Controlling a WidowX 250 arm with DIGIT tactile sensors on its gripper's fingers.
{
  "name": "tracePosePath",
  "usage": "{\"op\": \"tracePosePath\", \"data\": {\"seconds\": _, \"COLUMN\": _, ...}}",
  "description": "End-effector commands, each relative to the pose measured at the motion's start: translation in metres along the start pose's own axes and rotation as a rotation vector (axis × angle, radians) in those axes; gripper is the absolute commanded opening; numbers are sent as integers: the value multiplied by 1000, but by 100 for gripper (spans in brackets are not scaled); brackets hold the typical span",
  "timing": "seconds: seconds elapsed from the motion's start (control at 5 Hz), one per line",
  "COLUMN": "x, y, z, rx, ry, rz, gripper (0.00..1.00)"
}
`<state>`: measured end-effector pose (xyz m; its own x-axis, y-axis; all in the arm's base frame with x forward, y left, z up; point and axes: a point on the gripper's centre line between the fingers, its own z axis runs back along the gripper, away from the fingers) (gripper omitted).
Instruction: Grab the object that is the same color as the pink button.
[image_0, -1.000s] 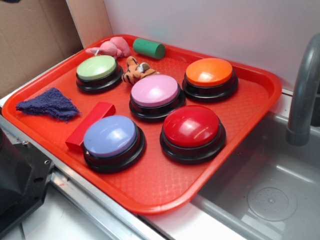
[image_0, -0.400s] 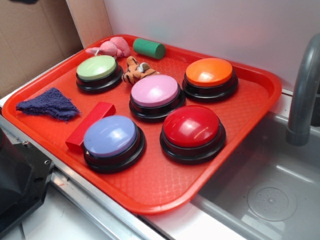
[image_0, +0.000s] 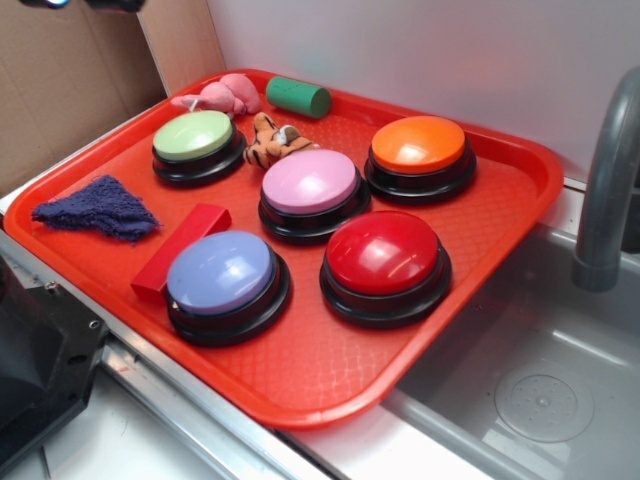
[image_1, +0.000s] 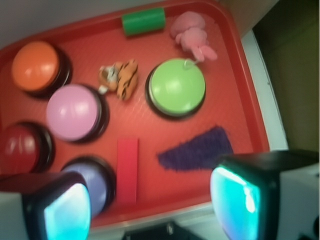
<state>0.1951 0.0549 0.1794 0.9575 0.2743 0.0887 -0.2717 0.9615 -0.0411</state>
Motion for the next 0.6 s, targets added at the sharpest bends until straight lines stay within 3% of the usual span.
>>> {"op": "tracePosePath", "data": {"seconds": 0.0, "x": 72, "y": 39, "z": -35, "rx": 63, "ry": -86, "rz": 81, "gripper": 100}}
{"op": "tracePosePath", "data": {"seconds": 0.4, "x": 108, "y": 62, "z": -72, "rx": 119, "ry": -136, "rz": 191, "gripper": 100}}
